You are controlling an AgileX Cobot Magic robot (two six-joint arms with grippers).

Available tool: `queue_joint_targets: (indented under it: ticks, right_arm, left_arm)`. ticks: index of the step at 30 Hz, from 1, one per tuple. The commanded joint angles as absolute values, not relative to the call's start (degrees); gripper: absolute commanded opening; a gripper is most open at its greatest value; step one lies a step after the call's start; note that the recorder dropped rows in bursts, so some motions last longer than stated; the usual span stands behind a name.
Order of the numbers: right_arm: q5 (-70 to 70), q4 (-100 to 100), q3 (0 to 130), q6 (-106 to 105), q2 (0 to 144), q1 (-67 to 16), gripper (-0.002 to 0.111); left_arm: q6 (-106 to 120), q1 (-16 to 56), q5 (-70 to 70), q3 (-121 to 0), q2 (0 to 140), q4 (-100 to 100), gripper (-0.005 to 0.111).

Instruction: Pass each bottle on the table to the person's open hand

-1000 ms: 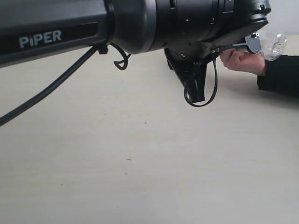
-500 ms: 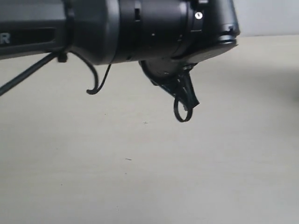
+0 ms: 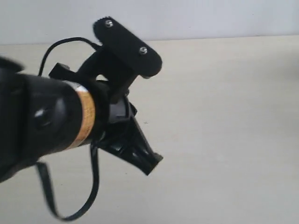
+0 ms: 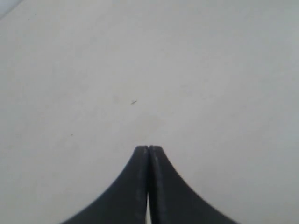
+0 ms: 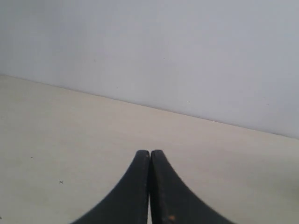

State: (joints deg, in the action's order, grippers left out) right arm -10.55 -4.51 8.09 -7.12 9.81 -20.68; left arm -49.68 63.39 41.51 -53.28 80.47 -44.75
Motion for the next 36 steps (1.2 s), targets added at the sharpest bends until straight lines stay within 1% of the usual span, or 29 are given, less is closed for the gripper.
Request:
queue_joint_targets:
  ticks: [1, 6, 12, 17, 24, 28, 31, 36]
  right_arm:
    - [-10.22, -4.35, 7.80, -7.42, 9.39, -20.71, 0.001]
    - [-10.22, -4.35, 7.80, -7.42, 9.39, -20.71, 0.001]
    - [-10.22, -4.35, 7.80, -7.42, 9.39, -20.71, 0.001]
    - [-10.22, -4.35, 7.80, -7.42, 9.39, -20.71, 0.001]
    - [-10.22, -4.59, 7.80, -7.42, 9.39, -20.71, 0.001]
    - [-10.22, -4.59, 7.80, -7.42, 9.39, -20.71, 0.001]
    - [-10.22, -4.59, 7.80, -7.42, 9.39, -20.71, 0.001]
    - [-10.22, -4.59, 7.80, -7.42, 9.39, -20.71, 0.001]
  left_arm:
    - [-56.52, 68.81, 39.25, -46.65, 69.68, -45.71, 0.001]
    - [-57.16, 72.68, 40.94, -42.28, 58.50, -41.77, 0.001]
    - [-57.00, 72.79, 47.84, -42.01, 50.12, -38.74, 0.001]
    - [-57.00, 72.79, 47.72, -42.01, 47.39, -38.74, 0.001]
    - [-57.00, 72.79, 47.72, -42.01, 47.25, -38.74, 0.001]
    - [-58.17, 72.66, 47.86, -42.01, 45.58, -35.59, 0.001]
    - [-57.77, 67.59, 47.25, -40.55, 41.81, -29.37, 0.001]
    - [-60.43, 54.01, 40.21, -30.11, 29.69, -20.10, 0.001]
